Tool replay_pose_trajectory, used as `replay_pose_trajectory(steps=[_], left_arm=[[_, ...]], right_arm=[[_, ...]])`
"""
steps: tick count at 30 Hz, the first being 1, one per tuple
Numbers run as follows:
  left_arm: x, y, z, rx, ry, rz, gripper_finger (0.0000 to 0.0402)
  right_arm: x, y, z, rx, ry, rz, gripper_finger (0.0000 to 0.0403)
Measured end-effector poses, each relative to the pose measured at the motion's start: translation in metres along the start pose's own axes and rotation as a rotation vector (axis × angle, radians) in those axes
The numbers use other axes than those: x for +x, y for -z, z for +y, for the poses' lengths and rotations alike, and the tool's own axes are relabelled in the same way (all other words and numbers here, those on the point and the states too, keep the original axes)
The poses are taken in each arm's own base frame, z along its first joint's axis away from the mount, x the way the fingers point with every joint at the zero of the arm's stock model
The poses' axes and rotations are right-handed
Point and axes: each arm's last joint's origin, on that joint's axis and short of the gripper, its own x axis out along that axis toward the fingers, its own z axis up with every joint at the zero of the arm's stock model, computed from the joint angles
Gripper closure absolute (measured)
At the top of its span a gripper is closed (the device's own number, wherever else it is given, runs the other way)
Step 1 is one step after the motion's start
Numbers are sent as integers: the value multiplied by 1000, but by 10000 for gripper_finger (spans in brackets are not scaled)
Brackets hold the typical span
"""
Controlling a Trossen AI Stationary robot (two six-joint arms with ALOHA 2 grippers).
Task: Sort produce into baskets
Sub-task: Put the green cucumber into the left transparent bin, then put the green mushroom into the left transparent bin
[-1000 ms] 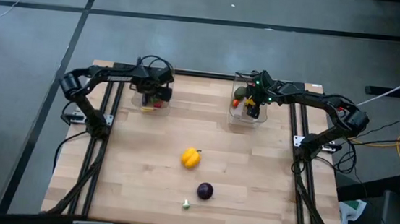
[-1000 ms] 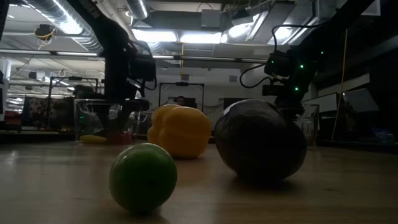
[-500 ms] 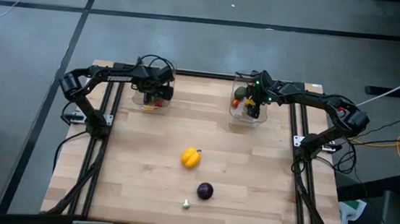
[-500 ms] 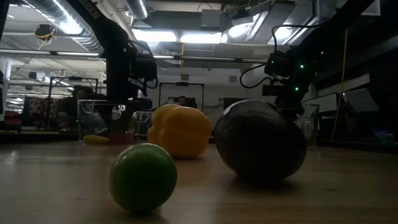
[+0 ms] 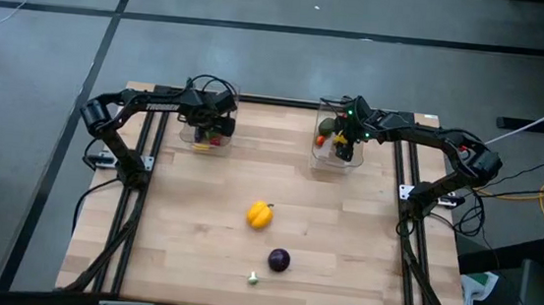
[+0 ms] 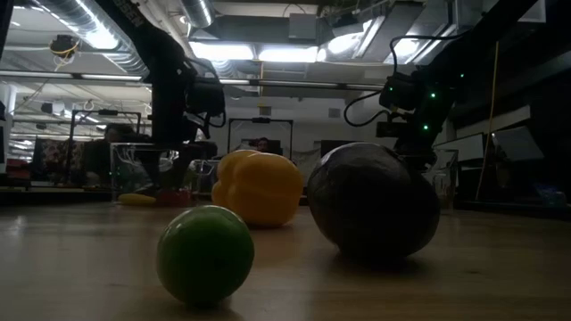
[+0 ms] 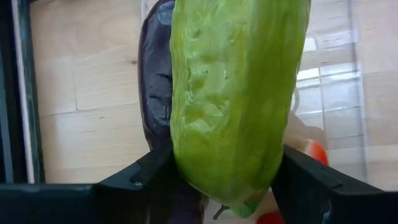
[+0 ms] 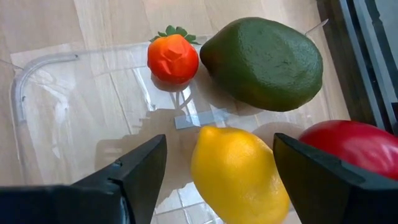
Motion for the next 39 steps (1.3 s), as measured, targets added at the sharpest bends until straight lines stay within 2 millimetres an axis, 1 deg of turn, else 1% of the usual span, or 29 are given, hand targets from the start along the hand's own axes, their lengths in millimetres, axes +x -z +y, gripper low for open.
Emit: replay_pose_trajectory(steps=[2, 8, 10, 13, 15, 19, 24, 27, 30, 33, 39], left_arm=[[0, 0, 0, -9, -3, -1, 165], [0, 1, -1, 11, -1, -1, 91], [-1, 3, -4, -15, 9, -9, 77], [-8, 4, -9, -62, 43, -23, 70], [-18, 4, -11, -60, 79, -37, 70], [-48, -5, -13, -31, 178, -150, 74], [-85, -7, -4, -31, 274, -267, 76], [-105, -3, 3, -36, 374, -290, 76], [-127, 5, 5, -12, 517, -288, 76], [-144, 21, -1, 49, 638, -276, 76], [-170, 68, -28, 220, 806, -243, 76]], right_arm=[[0, 0, 0, 0, 0, 0, 111], [0, 0, 0, 1, 0, 0, 111], [0, 0, 0, 1, 0, 0, 111], [0, 0, 0, 1, 0, 0, 111], [0, 0, 0, 1, 1, -1, 111], [0, 0, 0, 1, 1, -2, 111], [0, 0, 0, 1, 2, -2, 111], [0, 0, 0, 1, 1, -2, 111], [0, 0, 0, 1, 2, -2, 111], [0, 0, 0, 1, 2, -2, 111], [0, 0, 0, 1, 1, -2, 111]])
